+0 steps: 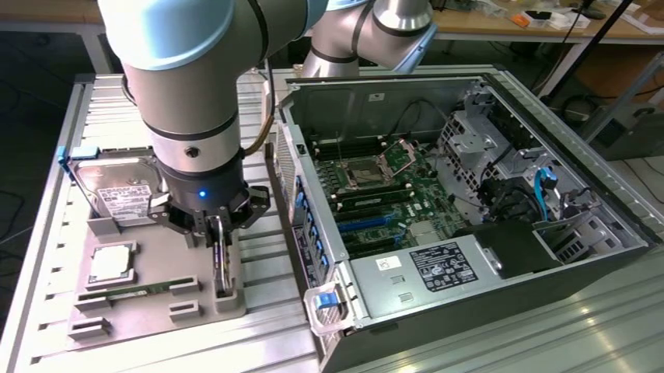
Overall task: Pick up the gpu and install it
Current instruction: 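Pick up the gpu and move the gpu toward the slot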
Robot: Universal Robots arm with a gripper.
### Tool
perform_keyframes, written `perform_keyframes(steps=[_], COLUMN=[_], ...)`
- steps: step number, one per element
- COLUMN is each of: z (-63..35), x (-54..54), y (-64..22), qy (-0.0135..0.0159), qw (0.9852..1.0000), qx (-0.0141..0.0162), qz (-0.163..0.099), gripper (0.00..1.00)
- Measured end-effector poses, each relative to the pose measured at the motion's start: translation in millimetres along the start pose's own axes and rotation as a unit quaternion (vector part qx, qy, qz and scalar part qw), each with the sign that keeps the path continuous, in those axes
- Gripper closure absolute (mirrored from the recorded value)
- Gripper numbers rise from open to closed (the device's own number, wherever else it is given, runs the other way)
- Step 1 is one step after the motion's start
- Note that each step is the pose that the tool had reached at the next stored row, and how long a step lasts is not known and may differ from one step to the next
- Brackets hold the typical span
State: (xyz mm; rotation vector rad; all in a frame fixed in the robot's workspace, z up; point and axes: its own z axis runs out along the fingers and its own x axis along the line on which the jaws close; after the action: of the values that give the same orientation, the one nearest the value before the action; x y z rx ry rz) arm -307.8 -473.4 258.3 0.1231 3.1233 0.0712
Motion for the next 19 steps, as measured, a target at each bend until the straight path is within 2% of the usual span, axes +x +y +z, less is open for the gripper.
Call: perform_keyframes(steps=[19], z=[-14.5], x=[-0.2], y=[0.7], qy=[0.0006], qw=[1.0], qx=[0.0001], qz=[0.0], gripper=[0.73])
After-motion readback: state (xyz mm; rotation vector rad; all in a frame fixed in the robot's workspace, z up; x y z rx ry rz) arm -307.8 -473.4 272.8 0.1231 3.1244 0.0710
